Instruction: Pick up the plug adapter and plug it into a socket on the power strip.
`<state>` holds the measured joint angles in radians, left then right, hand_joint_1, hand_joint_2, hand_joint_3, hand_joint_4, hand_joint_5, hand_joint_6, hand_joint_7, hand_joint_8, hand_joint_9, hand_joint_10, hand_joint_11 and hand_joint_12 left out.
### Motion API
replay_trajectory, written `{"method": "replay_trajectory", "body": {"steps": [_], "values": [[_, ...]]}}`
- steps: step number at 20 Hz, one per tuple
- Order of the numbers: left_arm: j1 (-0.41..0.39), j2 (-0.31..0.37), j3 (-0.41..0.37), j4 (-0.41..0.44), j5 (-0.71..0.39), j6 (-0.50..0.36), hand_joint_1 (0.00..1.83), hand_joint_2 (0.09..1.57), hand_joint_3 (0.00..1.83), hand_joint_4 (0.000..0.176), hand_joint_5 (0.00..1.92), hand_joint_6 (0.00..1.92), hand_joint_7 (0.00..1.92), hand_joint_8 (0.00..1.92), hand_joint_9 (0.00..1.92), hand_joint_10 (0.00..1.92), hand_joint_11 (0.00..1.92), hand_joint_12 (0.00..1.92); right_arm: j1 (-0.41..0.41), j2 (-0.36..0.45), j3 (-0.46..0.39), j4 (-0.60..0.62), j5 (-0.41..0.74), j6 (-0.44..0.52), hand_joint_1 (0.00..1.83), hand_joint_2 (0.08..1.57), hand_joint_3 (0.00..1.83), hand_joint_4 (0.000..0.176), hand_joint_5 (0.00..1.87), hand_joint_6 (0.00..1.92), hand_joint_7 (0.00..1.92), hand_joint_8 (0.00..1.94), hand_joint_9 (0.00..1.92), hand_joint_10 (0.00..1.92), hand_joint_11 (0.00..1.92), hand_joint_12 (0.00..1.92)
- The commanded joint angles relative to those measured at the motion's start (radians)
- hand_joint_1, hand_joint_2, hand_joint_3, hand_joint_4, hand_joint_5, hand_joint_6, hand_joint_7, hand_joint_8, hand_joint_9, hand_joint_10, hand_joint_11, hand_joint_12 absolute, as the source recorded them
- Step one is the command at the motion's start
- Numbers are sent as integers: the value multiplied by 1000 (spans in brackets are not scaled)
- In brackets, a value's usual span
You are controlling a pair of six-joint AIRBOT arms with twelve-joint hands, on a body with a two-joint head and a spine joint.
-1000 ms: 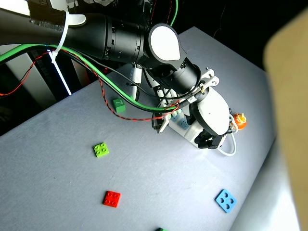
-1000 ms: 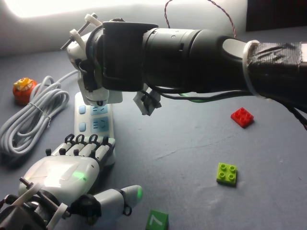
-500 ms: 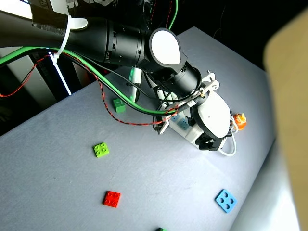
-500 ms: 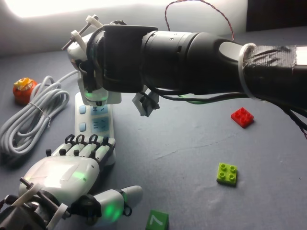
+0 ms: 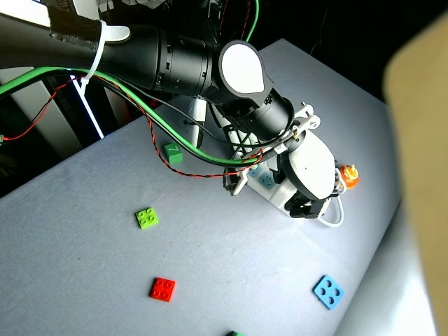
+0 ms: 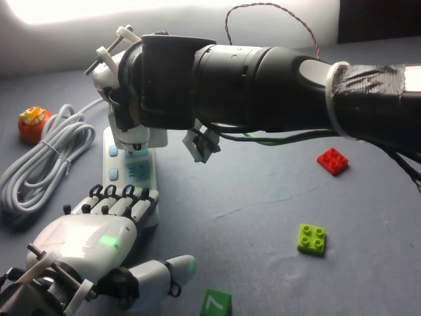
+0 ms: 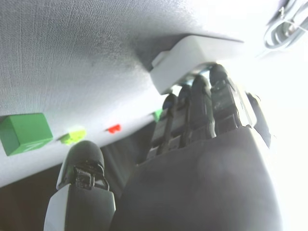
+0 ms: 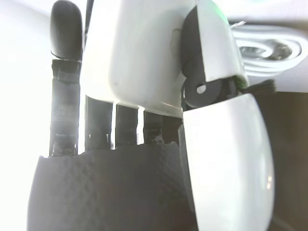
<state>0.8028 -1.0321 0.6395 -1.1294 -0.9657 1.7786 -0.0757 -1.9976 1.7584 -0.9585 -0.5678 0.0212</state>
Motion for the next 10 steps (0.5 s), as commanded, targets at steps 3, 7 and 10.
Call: {"method": "replay_trajectory", "body": {"steps": [3,7,10], "values": [[5,-9,-2,15,24,-8,0,1189,0,0,0,0,72,2,74,3,0,201,7,2,-8,-29,20,-8,1235,1110,1,0,892,1041,1108,868,1313,6,756,1069],[5,-9,0,15,24,-7,0,1185,0,0,0,0,68,0,75,1,0,208,2,-7,-8,-41,30,3,1236,1103,1,0,908,1024,1125,828,1310,3,759,1047],[5,-9,0,15,24,-7,0,1186,0,0,0,0,79,8,75,5,0,205,-8,-26,1,-89,30,28,1237,1108,0,0,893,1036,1118,850,1318,6,762,1046]]}}
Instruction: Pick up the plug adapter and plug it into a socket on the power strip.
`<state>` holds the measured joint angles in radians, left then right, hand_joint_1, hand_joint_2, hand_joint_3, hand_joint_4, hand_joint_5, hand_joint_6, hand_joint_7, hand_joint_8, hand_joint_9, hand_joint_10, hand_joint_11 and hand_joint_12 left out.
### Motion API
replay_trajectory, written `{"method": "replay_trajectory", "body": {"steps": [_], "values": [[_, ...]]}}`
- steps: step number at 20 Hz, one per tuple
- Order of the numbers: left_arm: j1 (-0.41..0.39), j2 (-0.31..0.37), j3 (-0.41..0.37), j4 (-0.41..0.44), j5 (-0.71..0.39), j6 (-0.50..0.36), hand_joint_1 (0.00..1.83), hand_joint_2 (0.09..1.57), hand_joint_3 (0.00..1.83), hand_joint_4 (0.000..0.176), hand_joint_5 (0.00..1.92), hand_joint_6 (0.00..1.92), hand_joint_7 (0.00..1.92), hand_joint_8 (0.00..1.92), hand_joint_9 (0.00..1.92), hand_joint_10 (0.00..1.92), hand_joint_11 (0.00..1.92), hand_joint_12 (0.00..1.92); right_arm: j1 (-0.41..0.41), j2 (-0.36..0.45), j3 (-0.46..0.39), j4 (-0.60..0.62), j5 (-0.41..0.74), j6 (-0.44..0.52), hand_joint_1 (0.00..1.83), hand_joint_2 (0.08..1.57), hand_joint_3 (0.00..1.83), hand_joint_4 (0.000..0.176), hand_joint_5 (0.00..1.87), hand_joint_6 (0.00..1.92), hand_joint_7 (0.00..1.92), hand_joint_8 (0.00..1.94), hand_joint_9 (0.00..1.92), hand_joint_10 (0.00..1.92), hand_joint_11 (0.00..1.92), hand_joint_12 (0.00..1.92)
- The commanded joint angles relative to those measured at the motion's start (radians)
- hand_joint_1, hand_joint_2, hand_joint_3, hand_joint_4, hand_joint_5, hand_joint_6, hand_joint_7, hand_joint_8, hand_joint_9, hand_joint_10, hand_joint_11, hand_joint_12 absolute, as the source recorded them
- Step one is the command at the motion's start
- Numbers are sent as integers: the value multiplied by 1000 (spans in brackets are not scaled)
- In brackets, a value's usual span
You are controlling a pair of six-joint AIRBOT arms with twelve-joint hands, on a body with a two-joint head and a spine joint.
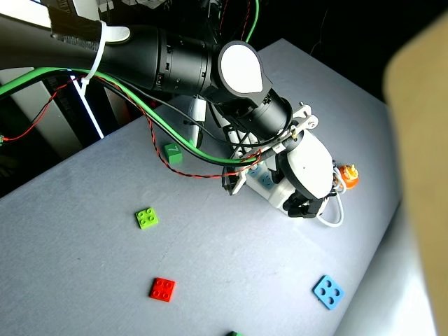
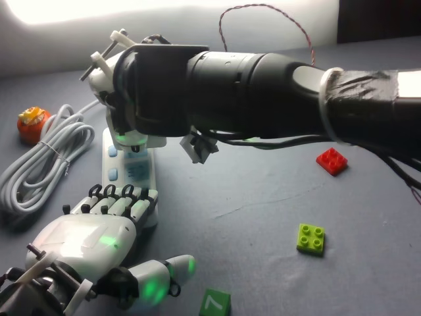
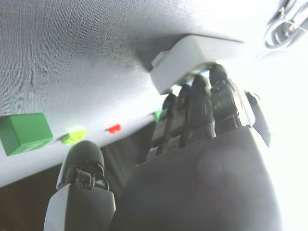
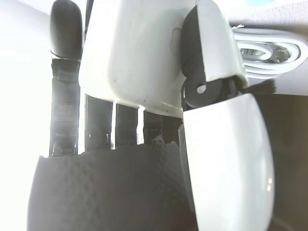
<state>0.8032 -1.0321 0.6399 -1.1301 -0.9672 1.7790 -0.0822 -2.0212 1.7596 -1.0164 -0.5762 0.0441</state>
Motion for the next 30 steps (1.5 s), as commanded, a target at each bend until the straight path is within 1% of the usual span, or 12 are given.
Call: {"method": "replay_trajectory", "body": {"steps": [1,6,8,10,12,15,19,20,23,25,28,30], "values": [[4,-9,0,16,25,-7,0,1189,0,0,5,1,98,10,94,9,0,242,-5,-9,6,-31,38,5,1238,1108,0,0,894,1034,1119,851,1318,6,762,1046],[3,-9,4,3,25,-8,0,1191,0,0,0,0,82,6,79,4,0,197,-33,-55,55,-26,53,-9,1235,1102,0,0,916,1012,1121,835,1312,2,744,1080],[2,-9,4,0,25,-5,0,1192,0,0,4,1,99,6,95,6,0,245,-46,-72,84,54,52,-68,1235,1105,1,0,909,1015,1113,856,1308,0,736,1085],[2,-9,4,-1,25,-5,0,1193,1,0,13,1,98,2,104,5,0,296,-49,-71,84,60,56,-69,1234,1110,1,0,895,1031,1107,871,1307,0,734,1089],[2,-9,4,-1,25,-5,0,1195,1,0,0,0,75,1,75,2,0,211,-43,-66,83,63,63,-69,1241,1100,0,0,916,994,1132,833,1318,5,741,1094],[1,-9,5,-1,22,-6,0,1191,0,0,0,0,65,2,71,0,0,209,-32,-55,69,66,75,-61,1246,1094,0,0,930,960,1143,830,1334,10,768,1087],[1,-9,6,-1,22,-6,0,1190,0,0,2,1,77,2,79,1,0,216,-26,-36,38,66,81,-53,1239,1108,1,0,896,1020,1116,866,1318,3,748,1071],[1,-9,6,-1,22,-6,0,1191,0,0,0,0,63,0,67,0,0,193,-26,-31,31,66,87,-54,1241,1103,0,0,905,1010,1129,839,1321,4,756,1057],[1,-9,6,-1,22,-6,0,1188,0,0,2,0,82,4,94,6,0,262,-27,-26,30,66,87,-58,1247,1094,0,0,926,968,1148,817,1339,10,767,1072],[1,-9,7,-1,22,-6,0,1187,0,0,0,0,86,3,88,1,0,221,-24,-22,30,65,94,-58,1251,1083,0,0,954,930,1169,777,1341,10,776,1062],[0,-9,7,-1,22,-6,0,1186,0,0,1,0,99,4,95,5,0,246,-19,-19,30,65,103,-60,1239,1106,2,0,897,1023,1120,854,1319,3,749,1084],[-1,-9,6,-1,22,-6,0,1190,1,0,0,0,84,2,88,3,0,241,-15,-16,30,65,108,-60,1235,1111,1,0,890,1035,1108,872,1312,2,736,1089]]}}
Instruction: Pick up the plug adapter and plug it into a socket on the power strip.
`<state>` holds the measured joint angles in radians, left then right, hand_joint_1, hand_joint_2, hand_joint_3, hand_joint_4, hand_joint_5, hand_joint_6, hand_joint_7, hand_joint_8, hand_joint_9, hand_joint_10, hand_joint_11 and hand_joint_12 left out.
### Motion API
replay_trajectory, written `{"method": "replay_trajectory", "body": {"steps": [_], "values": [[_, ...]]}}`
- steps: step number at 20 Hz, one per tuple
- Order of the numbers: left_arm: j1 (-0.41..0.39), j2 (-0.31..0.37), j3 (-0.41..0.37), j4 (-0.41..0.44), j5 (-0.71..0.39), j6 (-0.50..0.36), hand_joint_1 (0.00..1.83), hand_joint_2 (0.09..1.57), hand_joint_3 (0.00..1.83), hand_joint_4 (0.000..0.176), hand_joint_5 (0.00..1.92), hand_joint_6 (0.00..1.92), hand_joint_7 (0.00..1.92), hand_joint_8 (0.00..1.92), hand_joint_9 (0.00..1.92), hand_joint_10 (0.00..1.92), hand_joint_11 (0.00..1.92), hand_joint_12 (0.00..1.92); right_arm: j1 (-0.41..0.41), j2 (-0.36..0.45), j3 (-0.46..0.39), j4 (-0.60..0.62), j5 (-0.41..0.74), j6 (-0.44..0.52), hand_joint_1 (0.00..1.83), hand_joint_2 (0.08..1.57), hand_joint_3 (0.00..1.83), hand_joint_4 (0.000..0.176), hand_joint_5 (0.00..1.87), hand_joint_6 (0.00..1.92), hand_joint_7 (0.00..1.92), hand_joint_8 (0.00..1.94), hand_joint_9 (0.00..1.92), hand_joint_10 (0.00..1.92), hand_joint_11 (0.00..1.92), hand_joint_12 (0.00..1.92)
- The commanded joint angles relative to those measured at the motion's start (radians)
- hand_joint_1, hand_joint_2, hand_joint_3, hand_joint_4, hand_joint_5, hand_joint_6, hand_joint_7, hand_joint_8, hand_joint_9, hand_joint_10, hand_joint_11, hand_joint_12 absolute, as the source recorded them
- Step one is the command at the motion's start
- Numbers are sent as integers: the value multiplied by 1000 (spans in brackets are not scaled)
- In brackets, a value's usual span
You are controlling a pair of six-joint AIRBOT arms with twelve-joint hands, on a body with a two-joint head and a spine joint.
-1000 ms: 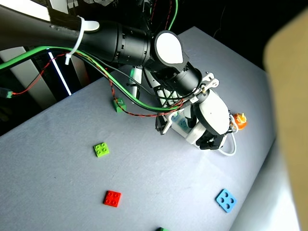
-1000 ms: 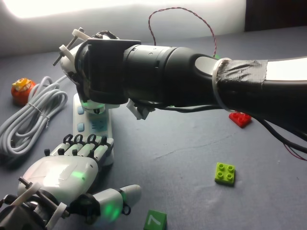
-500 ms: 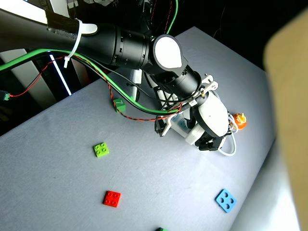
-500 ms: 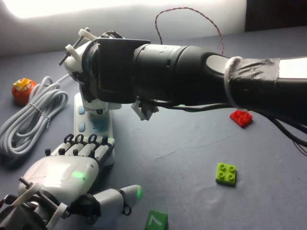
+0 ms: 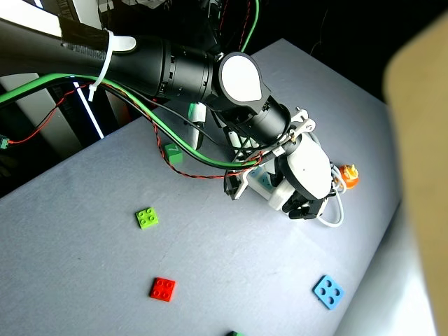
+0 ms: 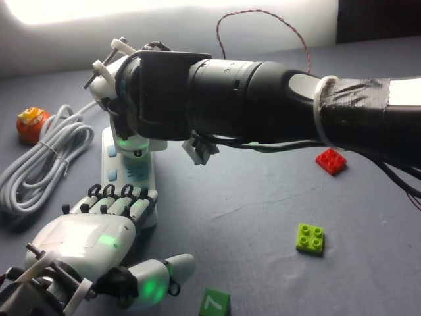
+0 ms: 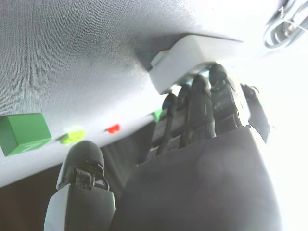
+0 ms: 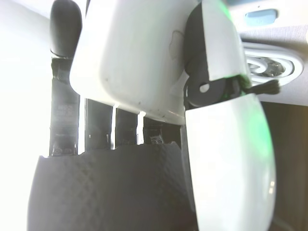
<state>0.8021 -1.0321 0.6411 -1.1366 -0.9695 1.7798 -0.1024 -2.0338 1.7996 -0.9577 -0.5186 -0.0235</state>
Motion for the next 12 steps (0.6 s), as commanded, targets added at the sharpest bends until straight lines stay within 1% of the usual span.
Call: {"method": "replay_trajectory", "body": {"steps": [1,3,4,5,6,8,9,10,11,12], "values": [[0,-9,5,5,24,-7,0,1191,1,0,1,0,86,4,88,3,0,237,6,-2,-11,6,50,8,1238,1105,0,0,907,1008,1121,853,1313,3,729,1094],[-1,-9,6,5,22,-7,0,1187,0,0,11,2,98,5,98,5,0,272,7,1,-11,6,55,8,1243,1097,0,0,924,971,1133,843,1316,4,734,1100],[-1,-9,6,5,22,-7,0,1190,1,0,11,1,104,5,99,4,0,249,7,2,-11,6,56,7,1243,1097,0,0,925,969,1133,843,1313,2,735,1100],[-1,-9,6,5,22,-7,0,1188,0,0,4,0,93,0,93,1,0,244,7,4,-11,6,56,7,1233,1111,2,0,893,1032,1103,877,1278,6,720,1087],[-2,-8,6,5,22,-7,0,1184,0,0,0,0,78,1,79,1,0,212,8,5,-11,6,56,7,1228,1114,2,0,889,1049,1093,882,1259,2,717,1082],[-4,-8,6,5,22,-7,0,1184,0,0,4,1,88,4,92,4,0,258,8,7,-11,6,57,6,1215,1130,2,0,864,1091,1046,954,1204,2,695,1043],[-4,-8,6,5,22,-7,0,1183,0,0,2,0,93,4,91,3,0,243,9,8,-11,5,60,6,1212,1135,1,0,860,1092,1030,986,1182,0,686,1029],[-5,-8,5,5,22,-7,0,1188,1,0,1,0,90,1,88,1,0,240,9,10,-11,5,64,7,1141,1141,0,0,909,1067,997,513,1150,12,677,1022],[-5,-8,5,5,22,-7,0,1188,2,0,4,1,91,2,89,1,0,241,9,12,-11,5,68,11,1115,1156,0,0,893,1103,1037,247,1124,7,653,1010],[-5,-8,6,5,22,-7,0,1187,1,0,0,0,71,0,79,0,0,238,10,13,-11,5,74,14,1107,1154,0,0,895,1103,1073,113,1111,2,646,986]]}}
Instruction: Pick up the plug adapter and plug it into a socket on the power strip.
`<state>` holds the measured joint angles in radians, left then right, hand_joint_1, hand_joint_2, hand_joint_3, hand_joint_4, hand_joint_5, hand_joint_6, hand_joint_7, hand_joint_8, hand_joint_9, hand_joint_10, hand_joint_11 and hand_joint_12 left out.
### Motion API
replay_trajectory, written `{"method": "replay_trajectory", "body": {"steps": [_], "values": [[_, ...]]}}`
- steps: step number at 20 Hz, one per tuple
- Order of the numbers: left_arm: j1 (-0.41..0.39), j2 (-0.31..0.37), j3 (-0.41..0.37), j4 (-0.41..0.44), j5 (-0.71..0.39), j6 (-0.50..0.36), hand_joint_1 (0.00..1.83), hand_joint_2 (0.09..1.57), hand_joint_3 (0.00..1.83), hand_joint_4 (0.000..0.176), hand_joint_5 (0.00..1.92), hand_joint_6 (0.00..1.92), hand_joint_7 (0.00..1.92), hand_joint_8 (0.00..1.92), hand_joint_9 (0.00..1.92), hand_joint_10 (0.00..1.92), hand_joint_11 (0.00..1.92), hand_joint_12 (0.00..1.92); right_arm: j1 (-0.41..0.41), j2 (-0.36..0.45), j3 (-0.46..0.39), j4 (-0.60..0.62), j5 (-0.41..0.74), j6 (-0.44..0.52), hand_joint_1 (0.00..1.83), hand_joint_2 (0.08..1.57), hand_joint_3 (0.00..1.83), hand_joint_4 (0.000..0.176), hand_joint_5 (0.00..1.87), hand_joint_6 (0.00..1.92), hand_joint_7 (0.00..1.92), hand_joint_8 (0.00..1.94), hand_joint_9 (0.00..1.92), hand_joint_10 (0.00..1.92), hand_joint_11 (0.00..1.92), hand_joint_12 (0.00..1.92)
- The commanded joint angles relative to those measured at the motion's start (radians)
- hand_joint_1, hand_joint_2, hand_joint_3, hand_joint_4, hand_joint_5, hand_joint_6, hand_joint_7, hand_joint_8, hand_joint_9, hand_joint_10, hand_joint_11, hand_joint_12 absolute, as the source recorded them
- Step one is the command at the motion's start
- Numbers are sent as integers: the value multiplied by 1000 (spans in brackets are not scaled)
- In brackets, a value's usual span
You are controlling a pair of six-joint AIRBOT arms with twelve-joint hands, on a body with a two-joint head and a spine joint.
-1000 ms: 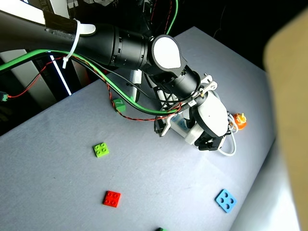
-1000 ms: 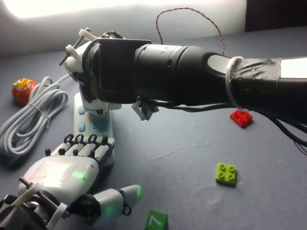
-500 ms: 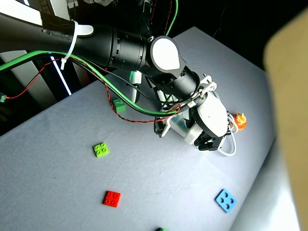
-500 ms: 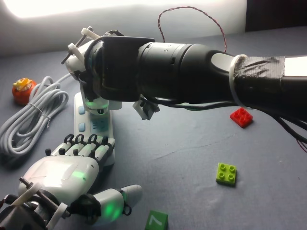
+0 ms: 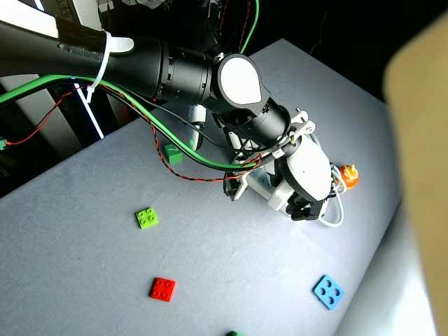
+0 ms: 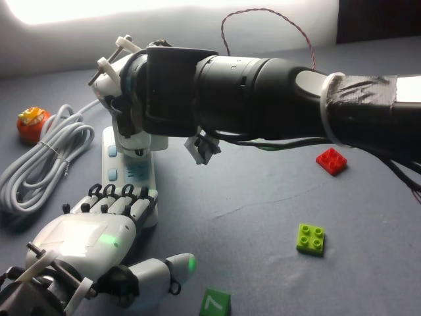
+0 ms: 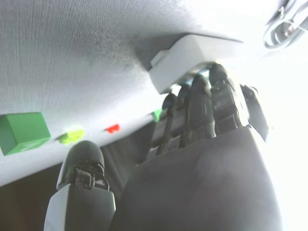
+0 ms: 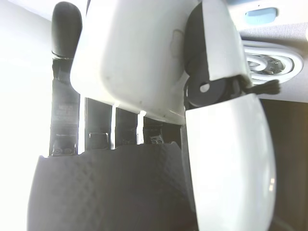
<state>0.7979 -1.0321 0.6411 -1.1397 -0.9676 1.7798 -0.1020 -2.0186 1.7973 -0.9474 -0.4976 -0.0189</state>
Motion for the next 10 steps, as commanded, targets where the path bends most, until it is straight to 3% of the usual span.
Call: {"method": "replay_trajectory", "body": {"steps": [1,2,3,4,10], "values": [[-1,-8,7,8,20,-7,0,1189,1,0,5,1,73,2,80,1,0,254,10,-1,-8,-6,58,10,1107,1159,0,0,885,1120,1076,52,1092,0,620,995],[-2,-8,7,8,20,-6,0,1190,1,0,0,0,61,3,69,3,0,219,10,0,-8,-6,59,11,1073,1118,0,0,794,504,1050,19,1055,4,587,995],[-2,-8,7,8,20,-6,0,1188,0,0,0,0,70,8,77,7,0,214,11,0,-8,-6,59,10,1060,1109,0,0,824,204,1026,4,1024,10,560,990],[-3,-8,6,8,20,-6,0,1188,0,0,0,0,81,8,85,7,0,225,11,1,-8,-7,59,10,1049,1105,0,0,848,80,1012,3,1013,6,555,983],[-9,-8,7,8,20,-3,0,1183,0,0,0,0,81,5,89,4,0,247,17,16,-11,-7,58,10,997,1096,0,0,748,0,859,0,852,0,394,1029]]}}
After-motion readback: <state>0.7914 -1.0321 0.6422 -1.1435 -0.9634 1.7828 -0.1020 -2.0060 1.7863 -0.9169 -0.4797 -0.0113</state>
